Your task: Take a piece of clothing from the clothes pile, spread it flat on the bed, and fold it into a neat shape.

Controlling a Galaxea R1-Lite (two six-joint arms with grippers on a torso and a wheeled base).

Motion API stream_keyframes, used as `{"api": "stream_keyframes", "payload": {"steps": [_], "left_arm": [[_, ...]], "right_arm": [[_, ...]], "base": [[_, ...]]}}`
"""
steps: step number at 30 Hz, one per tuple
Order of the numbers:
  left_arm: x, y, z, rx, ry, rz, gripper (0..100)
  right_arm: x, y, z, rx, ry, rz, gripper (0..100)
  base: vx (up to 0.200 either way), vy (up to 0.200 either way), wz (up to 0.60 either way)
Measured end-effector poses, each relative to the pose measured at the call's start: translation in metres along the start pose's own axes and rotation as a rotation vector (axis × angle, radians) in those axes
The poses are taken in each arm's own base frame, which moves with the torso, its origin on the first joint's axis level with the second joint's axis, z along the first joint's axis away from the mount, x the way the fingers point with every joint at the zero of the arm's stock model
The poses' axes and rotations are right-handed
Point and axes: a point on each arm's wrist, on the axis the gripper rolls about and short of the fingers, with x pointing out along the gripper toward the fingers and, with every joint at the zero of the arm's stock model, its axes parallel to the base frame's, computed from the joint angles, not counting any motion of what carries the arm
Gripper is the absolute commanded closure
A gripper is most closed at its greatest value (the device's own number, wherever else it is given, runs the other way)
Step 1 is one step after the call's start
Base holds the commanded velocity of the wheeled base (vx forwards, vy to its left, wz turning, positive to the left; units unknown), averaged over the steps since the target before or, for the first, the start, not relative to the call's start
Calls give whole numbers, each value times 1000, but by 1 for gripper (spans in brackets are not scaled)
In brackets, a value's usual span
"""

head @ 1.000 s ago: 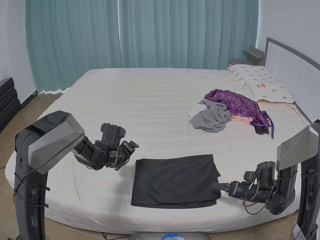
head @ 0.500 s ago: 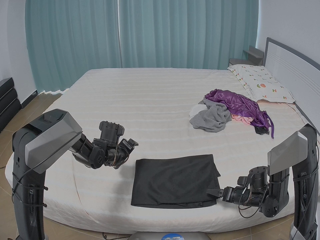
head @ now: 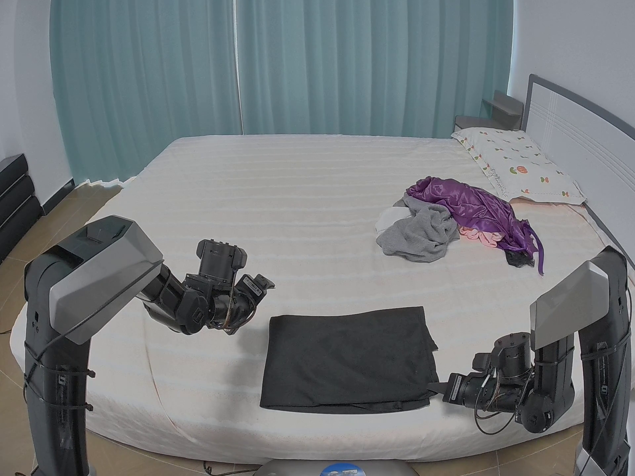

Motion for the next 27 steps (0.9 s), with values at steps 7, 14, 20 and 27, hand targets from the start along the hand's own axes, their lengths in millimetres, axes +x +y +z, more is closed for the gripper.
{"api": "stream_keyframes", "payload": {"steps": [7,14,20,27], "left_arm": [[0,0,0,0,0,1,0],[0,0,0,0,0,2,0],[0,1,0,-1,-1,2,0],[0,0,0,0,0,2,0]], "right_arm": [[-7,-2,1,12,-2,-8,100],[-9,-3,0,16,3,-14,100],[-9,-4,0,19,4,-17,100],[-9,-6,1,25,2,-23,0]], "base": [[0,0,0],[0,0,0],[0,0,0],[0,0,0]]}}
